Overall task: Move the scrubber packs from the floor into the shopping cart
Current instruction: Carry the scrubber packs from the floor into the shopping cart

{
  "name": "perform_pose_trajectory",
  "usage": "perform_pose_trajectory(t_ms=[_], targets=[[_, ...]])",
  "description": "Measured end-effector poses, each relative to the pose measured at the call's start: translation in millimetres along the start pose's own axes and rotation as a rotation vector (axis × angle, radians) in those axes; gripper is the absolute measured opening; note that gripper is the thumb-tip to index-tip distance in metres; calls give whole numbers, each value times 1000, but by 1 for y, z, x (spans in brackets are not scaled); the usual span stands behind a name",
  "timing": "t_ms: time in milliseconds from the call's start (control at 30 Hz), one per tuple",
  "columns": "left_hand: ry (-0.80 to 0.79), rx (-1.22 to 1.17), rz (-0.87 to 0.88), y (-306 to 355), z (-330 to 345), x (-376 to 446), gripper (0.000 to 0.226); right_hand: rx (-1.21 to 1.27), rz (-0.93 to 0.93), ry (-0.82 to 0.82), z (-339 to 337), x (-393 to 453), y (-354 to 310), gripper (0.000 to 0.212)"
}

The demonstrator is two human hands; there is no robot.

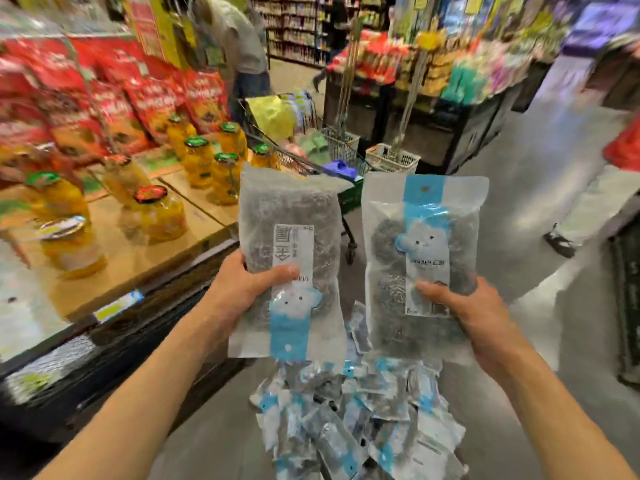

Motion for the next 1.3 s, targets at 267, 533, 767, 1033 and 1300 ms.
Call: perform_pose_trajectory(t_ms=[267, 533, 767, 1033, 1300], targets=[[232, 4, 83, 62, -26, -126, 46, 66, -52, -253, 22, -73, -29, 88], [502, 67, 53, 91, -93, -257, 33, 18, 1, -631, 122, -143, -21, 77], [768, 117, 44, 102, -176, -384, 42, -66, 55, -900, 236, -226, 2, 45], [1068, 119, 77, 103, -271, -566, 44, -140, 88, -1172, 365, -361, 33, 43], [1289, 121, 83, 105, -369, -772, 25, -239, 108, -1304, 492, -540, 94, 38]])
Point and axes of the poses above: each hand's wrist, its own x-axis towards the middle knuckle, its own z-axis out of the palm, y = z × x, the point moved 9 cm from there along x, towards the middle knuckle, and after that the axes turned 13 degrees about z, right-handed, at the moved point
